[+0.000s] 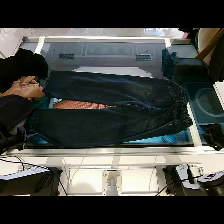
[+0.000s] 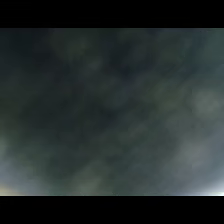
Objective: Fold the clothes and pants, and hang the long-sleeved shirts on hangers.
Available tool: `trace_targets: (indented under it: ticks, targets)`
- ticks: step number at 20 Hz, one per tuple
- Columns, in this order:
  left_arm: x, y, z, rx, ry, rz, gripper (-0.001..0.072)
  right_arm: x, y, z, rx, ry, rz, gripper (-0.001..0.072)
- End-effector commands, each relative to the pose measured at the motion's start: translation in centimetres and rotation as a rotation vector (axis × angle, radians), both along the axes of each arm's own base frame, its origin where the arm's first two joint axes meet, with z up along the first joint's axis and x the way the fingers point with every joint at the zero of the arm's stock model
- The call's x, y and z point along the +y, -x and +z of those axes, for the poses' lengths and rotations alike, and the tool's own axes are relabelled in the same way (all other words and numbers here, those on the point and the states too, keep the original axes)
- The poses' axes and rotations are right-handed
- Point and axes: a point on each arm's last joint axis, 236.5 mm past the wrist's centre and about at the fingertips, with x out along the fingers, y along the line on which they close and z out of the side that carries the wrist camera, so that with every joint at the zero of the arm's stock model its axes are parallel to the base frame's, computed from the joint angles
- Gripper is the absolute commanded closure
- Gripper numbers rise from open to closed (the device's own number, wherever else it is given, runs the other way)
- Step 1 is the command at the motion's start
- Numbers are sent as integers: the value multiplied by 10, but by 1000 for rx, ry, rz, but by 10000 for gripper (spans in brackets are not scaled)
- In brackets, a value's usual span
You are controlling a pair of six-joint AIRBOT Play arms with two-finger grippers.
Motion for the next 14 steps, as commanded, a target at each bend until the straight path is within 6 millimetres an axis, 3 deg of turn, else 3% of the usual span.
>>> trace_targets:
  ticks: [1,9,13,14]
  targets:
    - [1,-1,0,-4,-6,1,694,7,-22,-26,-67,-54,-31,145]
    - [2,-1,0,-3,-10,3,694,23,-56,-79,39,-22,52,157]
    - [2,-1,0,-3,-11,4,694,22,-64,-85,49,8,45,160]
    - [2,-1,0,-3,-11,4,693,20,-67,-83,36,4,29,226]
